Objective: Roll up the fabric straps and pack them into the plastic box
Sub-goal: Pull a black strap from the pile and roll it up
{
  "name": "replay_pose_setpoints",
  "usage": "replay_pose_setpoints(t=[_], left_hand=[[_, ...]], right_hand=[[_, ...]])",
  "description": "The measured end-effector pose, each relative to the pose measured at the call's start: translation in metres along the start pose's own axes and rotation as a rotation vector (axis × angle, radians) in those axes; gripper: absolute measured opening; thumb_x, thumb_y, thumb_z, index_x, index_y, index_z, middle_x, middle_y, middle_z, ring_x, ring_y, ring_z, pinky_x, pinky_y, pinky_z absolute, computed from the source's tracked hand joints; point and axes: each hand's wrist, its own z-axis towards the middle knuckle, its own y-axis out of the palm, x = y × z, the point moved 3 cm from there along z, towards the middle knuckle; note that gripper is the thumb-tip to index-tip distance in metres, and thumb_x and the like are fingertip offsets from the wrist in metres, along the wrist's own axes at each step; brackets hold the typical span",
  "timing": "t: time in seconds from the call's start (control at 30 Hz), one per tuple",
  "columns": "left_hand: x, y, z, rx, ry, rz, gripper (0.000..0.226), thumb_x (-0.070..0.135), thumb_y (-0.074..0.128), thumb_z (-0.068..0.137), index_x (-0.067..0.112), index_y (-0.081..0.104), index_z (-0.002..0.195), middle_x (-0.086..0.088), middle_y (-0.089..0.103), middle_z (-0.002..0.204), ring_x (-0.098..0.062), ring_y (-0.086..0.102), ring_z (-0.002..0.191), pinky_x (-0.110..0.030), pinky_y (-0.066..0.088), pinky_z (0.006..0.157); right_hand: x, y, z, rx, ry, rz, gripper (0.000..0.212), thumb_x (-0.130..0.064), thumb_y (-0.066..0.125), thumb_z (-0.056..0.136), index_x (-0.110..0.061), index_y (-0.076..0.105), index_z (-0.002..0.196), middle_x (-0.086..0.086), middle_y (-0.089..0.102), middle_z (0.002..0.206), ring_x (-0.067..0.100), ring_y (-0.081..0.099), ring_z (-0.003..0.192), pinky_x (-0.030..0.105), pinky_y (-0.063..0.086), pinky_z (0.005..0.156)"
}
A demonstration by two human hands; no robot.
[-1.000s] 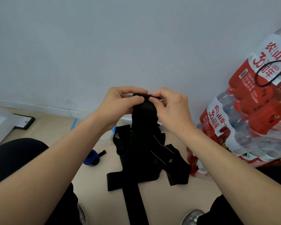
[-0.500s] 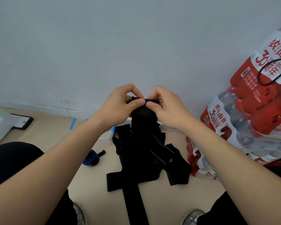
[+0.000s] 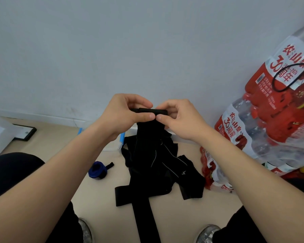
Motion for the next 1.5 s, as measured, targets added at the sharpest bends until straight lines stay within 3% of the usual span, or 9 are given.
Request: replay_pose_setpoints(t=[0.2,0.47,0.63,0.8,0.97,1.1,1.27,1.4,1.5], left_hand=[[0.003,0.005,-0.005,-0.173,-0.087,0.027,0.025,0.035,0.073,0.103,0.01,0.078,0.105,-0.019,0.081,0.097,-0.027,0.081,0.084,-0.037,0.068,0.079],[0.001,0.001,-0.011,-0.126,-0.101,-0.11,0.02,0.002,0.079,0.095,0.008,0.078,0.115,-0.012,0.083,0.108,-0.026,0.081,0.101,-0.026,0.065,0.079],[0.003,0.0,-0.012,-0.188,-0.071,-0.002,0.019,0.009,0.079,0.097,0.014,0.079,0.115,-0.011,0.083,0.105,-0.024,0.081,0.094,-0.025,0.063,0.075],[0.0,0.004,-0.013,-0.268,-0.11,-0.037,0.023,0.027,0.067,0.108,0.013,0.083,0.116,-0.017,0.082,0.109,-0.031,0.08,0.104,-0.037,0.067,0.087],[-0.007,-0.001,-0.009,-0.151,-0.155,-0.057,0.012,0.003,0.081,0.094,0.009,0.084,0.105,-0.013,0.084,0.1,-0.023,0.082,0.095,-0.022,0.063,0.076],[-0.01,-0.004,-0.007,-0.113,-0.105,-0.025,0.029,-0.006,0.087,0.084,0.01,0.081,0.106,-0.004,0.084,0.1,-0.015,0.08,0.093,-0.02,0.061,0.08],[-0.014,0.0,-0.009,-0.222,-0.113,0.125,0.016,0.008,0.081,0.096,0.014,0.078,0.111,-0.002,0.083,0.094,-0.011,0.078,0.076,-0.017,0.058,0.063],[-0.021,0.0,-0.009,-0.254,-0.215,0.024,0.022,0.028,0.07,0.106,0.006,0.075,0.11,-0.023,0.08,0.109,-0.038,0.079,0.1,-0.04,0.067,0.088],[-0.026,-0.005,-0.009,-0.207,-0.233,-0.02,0.01,0.014,0.076,0.101,0.007,0.077,0.108,-0.022,0.081,0.11,-0.037,0.079,0.103,-0.044,0.065,0.096]], right_hand=[[-0.001,0.001,-0.004,0.105,-0.002,0.009,0.02,-0.01,0.077,0.093,-0.029,0.073,0.086,0.005,0.081,0.08,0.028,0.079,0.068,0.056,0.066,0.066],[-0.005,-0.004,-0.008,-0.002,0.021,0.119,0.014,-0.019,0.08,0.098,-0.017,0.083,0.112,0.004,0.084,0.094,0.031,0.082,0.088,0.048,0.068,0.083],[-0.006,0.002,-0.009,0.032,0.005,-0.017,0.014,-0.015,0.083,0.094,-0.027,0.077,0.094,0.0,0.081,0.088,0.02,0.079,0.079,0.038,0.065,0.075],[-0.007,0.005,-0.012,0.131,-0.162,-0.245,0.029,-0.018,0.089,0.086,-0.032,0.064,0.083,-0.021,0.069,0.075,0.005,0.061,0.063,0.014,0.044,0.062],[-0.005,0.01,-0.014,0.103,-0.124,-0.163,0.011,-0.023,0.086,0.089,-0.023,0.075,0.089,-0.012,0.078,0.082,0.01,0.075,0.072,0.031,0.062,0.073],[0.006,0.014,-0.011,-0.086,0.063,-0.04,0.014,-0.025,0.074,0.102,-0.023,0.078,0.116,0.001,0.083,0.097,0.021,0.08,0.083,0.04,0.066,0.083],[0.011,0.019,-0.009,0.014,0.007,-0.146,0.011,-0.017,0.082,0.094,-0.028,0.079,0.095,-0.005,0.081,0.084,0.013,0.078,0.076,0.044,0.065,0.083],[0.013,0.025,-0.011,0.107,-0.031,-0.172,0.014,-0.017,0.087,0.088,-0.027,0.083,0.096,-0.01,0.081,0.083,0.012,0.076,0.072,0.037,0.064,0.08],[0.017,0.032,-0.011,0.076,0.007,-0.132,0.018,-0.025,0.089,0.088,-0.028,0.085,0.105,-0.01,0.083,0.091,0.011,0.079,0.08,0.04,0.065,0.087]])
